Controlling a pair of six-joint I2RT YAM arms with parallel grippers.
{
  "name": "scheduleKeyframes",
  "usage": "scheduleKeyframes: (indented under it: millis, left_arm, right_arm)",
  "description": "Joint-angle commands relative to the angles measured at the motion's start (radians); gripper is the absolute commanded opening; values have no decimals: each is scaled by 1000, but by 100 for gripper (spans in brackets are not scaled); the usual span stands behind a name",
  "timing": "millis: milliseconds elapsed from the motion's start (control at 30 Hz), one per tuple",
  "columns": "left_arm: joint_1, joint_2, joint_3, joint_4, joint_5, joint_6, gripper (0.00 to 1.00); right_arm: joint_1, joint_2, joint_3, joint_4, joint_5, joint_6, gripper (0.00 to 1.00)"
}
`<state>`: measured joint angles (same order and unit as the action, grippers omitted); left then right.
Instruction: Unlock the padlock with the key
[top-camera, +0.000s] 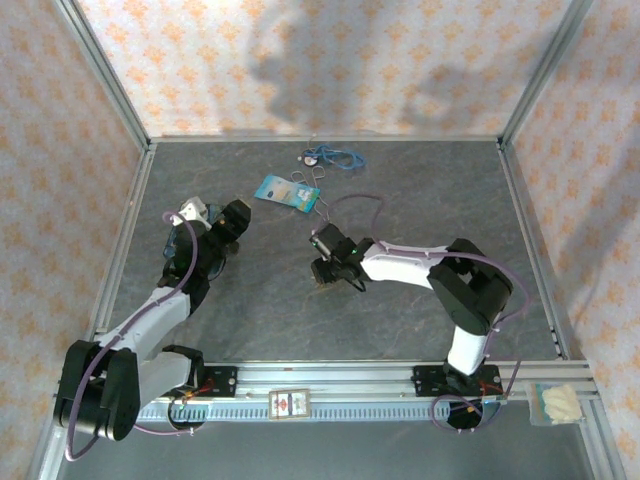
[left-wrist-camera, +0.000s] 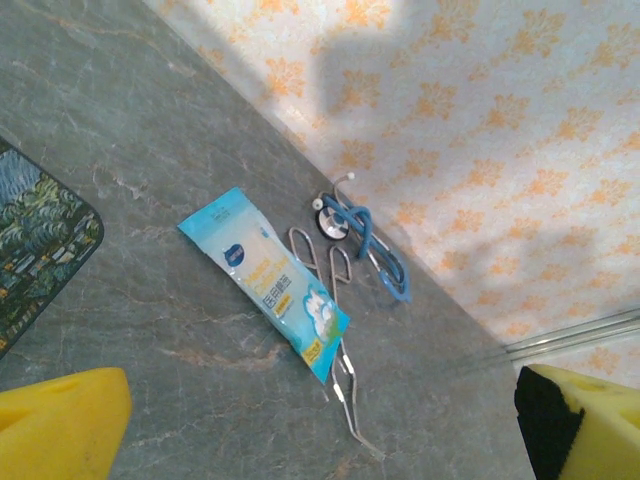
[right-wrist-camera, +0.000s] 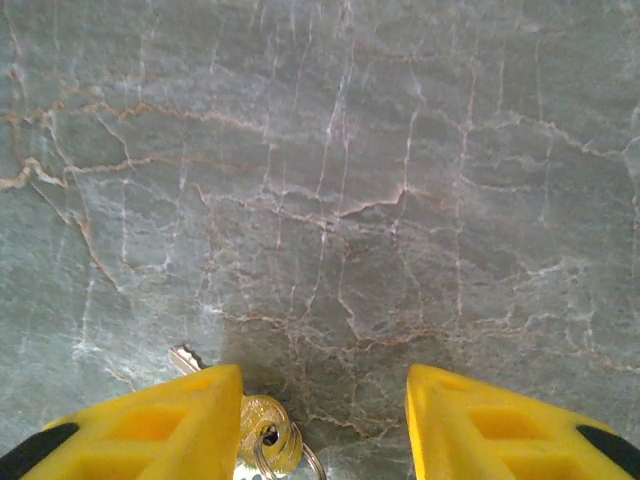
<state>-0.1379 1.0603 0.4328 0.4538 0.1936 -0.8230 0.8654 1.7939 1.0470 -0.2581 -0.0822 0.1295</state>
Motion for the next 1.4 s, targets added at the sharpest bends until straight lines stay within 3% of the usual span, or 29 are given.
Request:
scheduleKeyframes:
  millis: [0, 300, 467, 700, 867, 1100, 1300, 1367]
  left_arm:
    - [-10, -18, -6, 12, -30, -16, 99]
    - [-13, 13, 0, 17, -7, -23, 99]
    - [-19, 17, -3, 28, -7, -30, 99]
    - [-54, 24, -17, 61, -6, -68, 99]
    - [-143, 60, -40, 111, -13, -119, 99]
    - [-272, 143, -74, 213, -20, -235, 99]
    - [-350, 223, -72, 277, -39, -289, 92]
    - [-367, 259, -73, 323, -26, -311, 85]
  right_arm:
    - [17, 19, -8, -44, 58, 1, 46]
    - [48, 35, -46, -66, 97, 35, 45]
    - [48, 63, -51, -87, 134, 58, 35]
    - [46, 64, -80, -35, 78, 110, 0]
    - [8, 39, -106, 27, -13, 206, 0]
    - [-90, -82, -210, 235, -241, 343, 0]
    - [-116, -173, -263, 322, -262, 363, 0]
    - [-121, -207, -273, 339, -249, 358, 0]
